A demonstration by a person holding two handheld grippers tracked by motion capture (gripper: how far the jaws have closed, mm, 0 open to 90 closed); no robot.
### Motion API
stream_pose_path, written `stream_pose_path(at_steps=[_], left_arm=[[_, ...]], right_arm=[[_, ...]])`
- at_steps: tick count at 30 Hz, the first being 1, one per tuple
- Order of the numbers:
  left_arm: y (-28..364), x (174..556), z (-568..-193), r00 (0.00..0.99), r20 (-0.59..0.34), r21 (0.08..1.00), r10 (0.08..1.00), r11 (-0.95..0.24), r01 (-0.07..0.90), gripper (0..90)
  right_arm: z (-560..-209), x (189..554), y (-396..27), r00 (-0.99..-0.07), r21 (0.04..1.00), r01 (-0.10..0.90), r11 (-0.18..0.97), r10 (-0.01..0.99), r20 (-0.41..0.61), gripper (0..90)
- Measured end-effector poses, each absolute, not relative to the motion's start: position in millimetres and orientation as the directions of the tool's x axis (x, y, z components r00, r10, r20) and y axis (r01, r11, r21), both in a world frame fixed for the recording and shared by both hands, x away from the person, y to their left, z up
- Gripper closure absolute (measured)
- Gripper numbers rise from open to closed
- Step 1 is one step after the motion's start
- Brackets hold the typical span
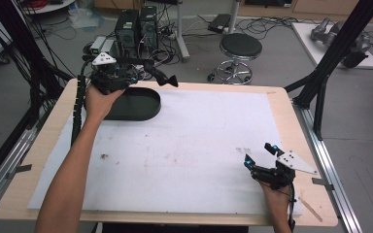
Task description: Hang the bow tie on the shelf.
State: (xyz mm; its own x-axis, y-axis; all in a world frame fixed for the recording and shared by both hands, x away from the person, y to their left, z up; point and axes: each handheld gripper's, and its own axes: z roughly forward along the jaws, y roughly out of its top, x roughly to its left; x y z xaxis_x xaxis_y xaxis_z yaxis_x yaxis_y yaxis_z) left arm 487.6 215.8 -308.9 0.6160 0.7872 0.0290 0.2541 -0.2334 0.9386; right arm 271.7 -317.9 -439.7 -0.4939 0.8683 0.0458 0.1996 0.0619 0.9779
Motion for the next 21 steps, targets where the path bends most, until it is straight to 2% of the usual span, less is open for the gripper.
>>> stream_pose_path(at_steps=[18,21], left_arm=[[220,421,-294,0.681,0.052,0.976,0.730,-0.180,0.119,26.6],[222,408,-294,0.682,0.051,0.981,0.729,-0.164,0.102,21.4]], right_arm=[[-440,272,-319,-0.494,0.979,0.199,0.050,0.868,0.056,10.2],[-440,272,-319,-0.494,0.979,0.200,0.050,0.868,0.056,10.2]])
